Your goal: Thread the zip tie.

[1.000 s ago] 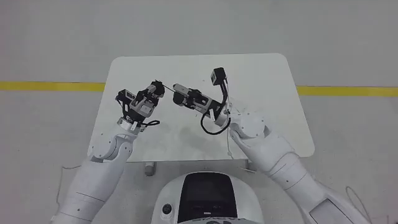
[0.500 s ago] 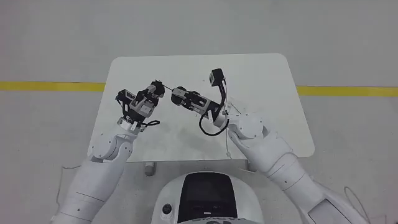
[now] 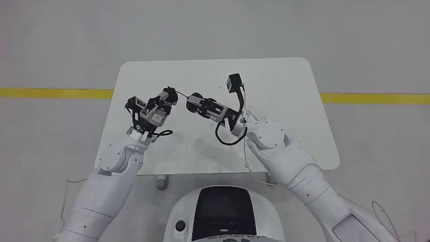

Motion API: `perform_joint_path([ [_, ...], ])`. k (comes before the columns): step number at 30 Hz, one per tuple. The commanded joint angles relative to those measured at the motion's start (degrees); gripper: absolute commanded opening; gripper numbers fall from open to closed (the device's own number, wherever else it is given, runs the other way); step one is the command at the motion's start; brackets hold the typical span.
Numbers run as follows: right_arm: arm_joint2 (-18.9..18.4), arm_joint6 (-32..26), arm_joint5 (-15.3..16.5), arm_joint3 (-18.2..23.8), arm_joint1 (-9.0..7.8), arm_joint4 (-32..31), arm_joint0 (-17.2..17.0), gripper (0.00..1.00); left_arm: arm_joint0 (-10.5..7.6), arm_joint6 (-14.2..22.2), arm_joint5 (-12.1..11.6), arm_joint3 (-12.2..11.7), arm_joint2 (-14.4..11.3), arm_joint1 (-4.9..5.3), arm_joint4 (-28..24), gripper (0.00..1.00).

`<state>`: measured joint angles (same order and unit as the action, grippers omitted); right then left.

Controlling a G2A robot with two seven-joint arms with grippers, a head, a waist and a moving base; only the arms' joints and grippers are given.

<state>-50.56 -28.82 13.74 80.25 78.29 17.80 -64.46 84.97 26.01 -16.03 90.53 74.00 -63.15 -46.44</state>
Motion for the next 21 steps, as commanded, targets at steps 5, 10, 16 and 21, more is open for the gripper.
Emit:
perform_joint_path([
  [5, -1.59, -1.32, 0.03, -0.01, -0.26, -0.13, -0.37, 0.00, 0.00, 0.00, 0.00, 0.00, 0.00, 0.00, 0.00, 1.00],
  [10, -3.16, -5.97, 1.04, 0.74, -0.80, -1.13, 0.27, 0.00, 0.00, 0.00, 0.00, 0.00, 0.00, 0.00, 0.00, 1.00],
  [16, -3.16, -5.97, 1.04, 0.74, -0.80, -1.13, 0.27, 0.00, -0.22, -0.01, 0.21, 0.22, 0.02, -0.01, 0.20, 1.00],
  [21, -5.48, -11.91, -1.72, 1.42, -1.35, 3.53, 0.14, 0.00, -1.76, 14.82, 3.49, -1.08, 3.49, 1.10, 0.32, 1.00],
])
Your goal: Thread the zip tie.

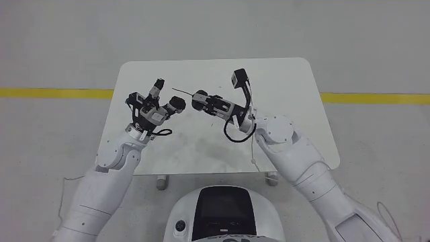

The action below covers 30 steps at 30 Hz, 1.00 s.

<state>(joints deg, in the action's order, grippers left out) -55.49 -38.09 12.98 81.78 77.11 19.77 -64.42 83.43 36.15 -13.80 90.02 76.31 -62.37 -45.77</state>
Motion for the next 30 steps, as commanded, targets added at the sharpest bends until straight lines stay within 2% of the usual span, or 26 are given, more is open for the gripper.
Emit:
perform_joint_path([
  [1, -0.92, -5.11, -2.10, -0.31, -0.28, 3.12, 0.40, 0.00, -0.34, 6.81, 2.27, -1.12, 2.04, 0.58, -0.05, 1.00],
  [4, -2.10, -11.48, -5.85, -1.75, -0.64, 6.56, 1.81, 0.00, -0.84, 13.27, 4.76, -2.55, 4.88, 1.47, 1.83, 1.00],
  [5, -2.46, -12.42, -6.17, -2.28, -0.71, 7.05, 2.18, 0.00, -0.90, 14.78, 5.75, -2.89, 5.54, 1.67, 1.68, 1.00],
  [7, -2.70, -16.44, -7.85, -3.49, -0.74, 10.20, 3.06, 0.00, -1.33, 19.55, 6.07, -3.60, 6.94, 2.11, 1.92, 1.00],
  [8, -2.85, -16.57, -7.87, -3.72, -0.76, 10.25, 3.24, 0.00, -1.46, 20.11, 5.69, -4.18, 7.57, 2.24, 2.30, 1.00],
  [14, -2.85, -16.57, -7.87, -3.72, -0.76, 10.25, 3.24, 0.00, -1.46, 20.11, 5.69, -4.18, 7.57, 2.24, 2.30, 1.00],
  [16, -2.72, -18.88, -9.26, -4.12, -0.44, 17.34, 2.01, 0.00, -1.44, 19.67, 6.12, -4.26, 7.44, 2.22, 2.21, 1.00],
  [17, -2.88, -20.32, -9.61, -4.96, -0.43, 18.66, 2.38, 0.00, -1.63, 20.08, 6.81, -4.03, 7.23, 2.25, 2.24, 1.00],
  [20, -2.82, -26.16, -11.50, -8.13, -0.28, 23.17, 3.88, 0.00, -2.64, 27.37, 9.27, -5.22, 7.73, 2.80, 2.57, 1.00],
  [21, -2.33, -28.86, -13.10, -9.28, -0.16, 24.93, 4.46, 0.00, -3.19, 30.42, 9.73, -5.68, 7.98, 3.12, 4.08, 1.00],
  [24, -1.52, -31.46, -14.05, -11.99, 0.17, 26.67, 6.00, 0.00, -4.11, 35.29, 10.11, -7.05, 8.38, 3.55, 4.70, 1.00],
  [28, 0.51, -32.44, -14.47, -14.59, 0.84, 27.35, 7.60, 0.00, -5.08, 39.17, 10.31, -8.74, 8.07, 3.76, 3.48, 1.00],
  [30, 1.35, -31.97, -14.14, -15.41, 1.05, 26.29, 8.24, 0.00, -5.17, 38.63, 9.75, -8.96, 8.05, 3.78, 3.89, 1.00],
])
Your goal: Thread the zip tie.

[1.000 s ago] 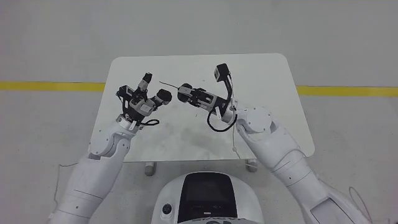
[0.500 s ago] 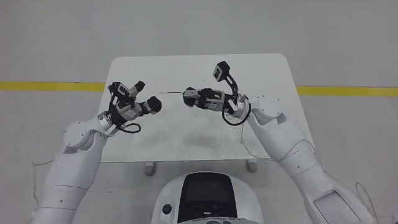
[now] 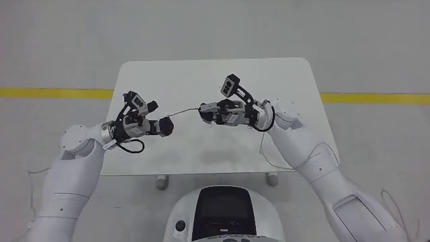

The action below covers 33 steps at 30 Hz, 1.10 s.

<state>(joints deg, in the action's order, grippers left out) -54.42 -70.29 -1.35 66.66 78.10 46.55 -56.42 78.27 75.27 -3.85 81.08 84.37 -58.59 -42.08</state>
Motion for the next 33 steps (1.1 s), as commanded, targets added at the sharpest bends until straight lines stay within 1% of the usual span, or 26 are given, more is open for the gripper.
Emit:
perform_joint_path([
  [1, 0.28, 0.23, 0.19, -0.29, 0.06, -0.49, 0.24, 0.00, -0.01, -0.49, -0.19, -0.02, -0.01, 0.01, 0.20, 1.00],
  [6, 0.28, 0.23, 0.19, -0.29, 0.06, -0.49, 0.24, 0.00, -0.01, -0.49, -0.19, -0.02, -0.01, 0.01, 0.20, 1.00],
  [7, 0.28, 0.23, 0.19, -0.29, 0.06, -0.49, 0.24, 0.00, 0.02, -0.87, -0.18, 0.04, -0.06, -0.01, 0.24, 1.00],
  [8, 0.56, 1.57, 0.11, 0.39, 0.04, -1.45, -0.31, 0.00, 0.17, -1.78, 0.14, 0.70, -0.52, -0.01, 0.79, 1.00],
  [9, 0.97, 1.73, -0.41, 0.94, 0.01, -2.28, -0.56, 0.00, 0.17, -1.54, 0.55, 1.09, -0.86, 0.01, 0.92, 1.00],
  [11, 1.78, 1.61, -1.26, 1.52, 0.04, -3.41, -0.67, 0.00, -0.09, -0.62, 1.45, 1.12, -1.34, 0.07, 0.37, 1.00],
  [15, 3.02, 1.58, -1.22, 1.22, 0.38, -3.56, -0.41, 0.00, -0.90, 1.46, 2.52, 0.63, -2.37, 0.14, -0.66, 1.00],
  [17, 3.56, 1.72, -0.85, 0.69, 0.62, -3.27, -0.23, 0.00, -1.26, 2.00, 2.29, 0.62, -2.83, 0.19, -0.23, 1.00],
  [18, 3.73, 2.03, -0.16, 0.34, 0.74, -3.36, 0.00, 0.00, -1.46, 2.37, 1.08, 0.65, -2.93, 0.23, 0.20, 1.00],
  [19, 3.63, 2.57, 0.79, 0.22, 0.77, -3.56, 0.02, 0.00, -1.46, 2.37, 1.08, 0.65, -2.93, 0.23, 0.20, 1.00],
  [24, 3.63, 2.57, 0.79, 0.22, 0.77, -3.56, 0.02, 0.00, -1.46, 2.37, 1.08, 0.65, -2.93, 0.23, 0.20, 1.00],
  [27, 4.24, 4.66, 0.48, 1.94, 0.84, -4.50, -0.90, 0.00, -1.16, 0.83, 1.43, 1.45, -3.55, 0.17, 0.10, 1.00],
  [31, 4.88, 5.52, 0.10, 2.50, 1.04, -4.97, -0.81, 0.00, -1.10, 2.00, 1.67, 2.09, -4.01, 0.30, -0.70, 1.00],
  [33, 4.89, 6.17, 0.86, 2.52, 1.07, -5.65, -0.64, 0.00, -1.14, 2.12, 1.55, 2.09, -4.01, 0.32, -0.63, 1.00],
])
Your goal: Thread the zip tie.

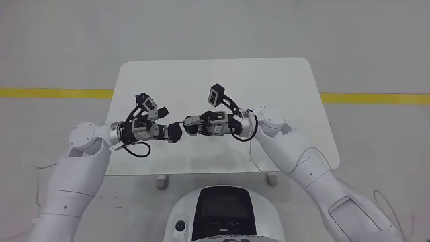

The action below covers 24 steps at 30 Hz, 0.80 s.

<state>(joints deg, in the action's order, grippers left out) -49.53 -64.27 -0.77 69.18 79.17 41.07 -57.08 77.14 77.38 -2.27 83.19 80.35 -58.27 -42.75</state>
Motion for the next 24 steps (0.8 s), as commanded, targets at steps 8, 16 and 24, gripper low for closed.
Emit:
perform_joint_path([
  [8, 0.02, 2.60, -0.12, 1.58, -0.21, -2.63, -0.70, 0.00, 0.28, -2.25, 0.07, 0.90, -0.52, -0.03, 0.34, 1.00],
  [16, -0.23, 3.92, -2.10, 3.35, -0.86, -7.24, -1.25, 0.00, 0.01, -3.39, 0.05, 0.56, -0.91, 0.21, 0.37, 1.00],
  [24, -0.78, 4.58, -3.86, 4.27, -1.42, -10.05, -1.48, 0.00, -0.37, -3.21, 0.07, -0.13, -1.48, 0.48, 0.71, 0.63],
])
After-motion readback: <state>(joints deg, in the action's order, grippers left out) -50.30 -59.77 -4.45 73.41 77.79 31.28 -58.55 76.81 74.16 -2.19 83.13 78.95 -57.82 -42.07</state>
